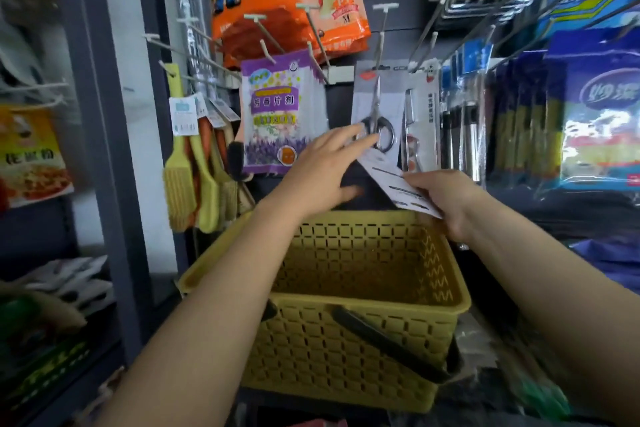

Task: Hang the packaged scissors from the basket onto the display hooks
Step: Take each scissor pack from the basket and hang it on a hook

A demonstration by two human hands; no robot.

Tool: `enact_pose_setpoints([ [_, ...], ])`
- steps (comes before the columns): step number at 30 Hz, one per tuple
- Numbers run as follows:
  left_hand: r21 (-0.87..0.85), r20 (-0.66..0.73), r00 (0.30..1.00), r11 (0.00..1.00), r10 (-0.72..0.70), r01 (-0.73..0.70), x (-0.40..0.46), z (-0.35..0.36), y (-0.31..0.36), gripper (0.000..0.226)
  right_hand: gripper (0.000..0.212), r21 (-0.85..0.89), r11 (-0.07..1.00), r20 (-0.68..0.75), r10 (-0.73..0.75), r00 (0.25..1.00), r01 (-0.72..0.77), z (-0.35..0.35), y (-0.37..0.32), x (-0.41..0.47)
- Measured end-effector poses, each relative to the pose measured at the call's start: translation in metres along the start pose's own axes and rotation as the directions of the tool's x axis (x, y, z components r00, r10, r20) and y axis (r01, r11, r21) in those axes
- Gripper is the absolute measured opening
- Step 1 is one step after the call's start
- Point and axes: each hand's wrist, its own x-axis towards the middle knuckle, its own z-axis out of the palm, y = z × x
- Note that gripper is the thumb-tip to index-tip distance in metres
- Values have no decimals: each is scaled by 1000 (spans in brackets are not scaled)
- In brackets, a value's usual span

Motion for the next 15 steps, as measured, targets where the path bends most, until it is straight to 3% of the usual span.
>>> enact_pose_setpoints([
  [2, -61, -111, 993, 998, 24, -31, 17, -1, -5, 54, 17, -70, 997, 79, 24, 997, -18, -8, -9, 4],
  [5, -142, -195, 981, 989, 23, -52, 32, 0, -6, 22, 29, 53, 998, 208, -49, 977, 39, -18, -28, 10],
  [10, -229, -271, 959, 973, -79, 16, 47, -2, -5, 20, 80, 210, 963, 336, -233, 913, 168, -25, -55, 16],
  [13, -343, -227, 956, 934, -185, 99, 53, -3, -6, 27, 79, 123, 930, 225, -366, 903, 346, -17, -62, 24],
  [15, -448, -170, 954, 882, -245, 147, 57, -2, -7, 24, 68, -125, 872, 92, -466, 880, 474, -8, -66, 28],
])
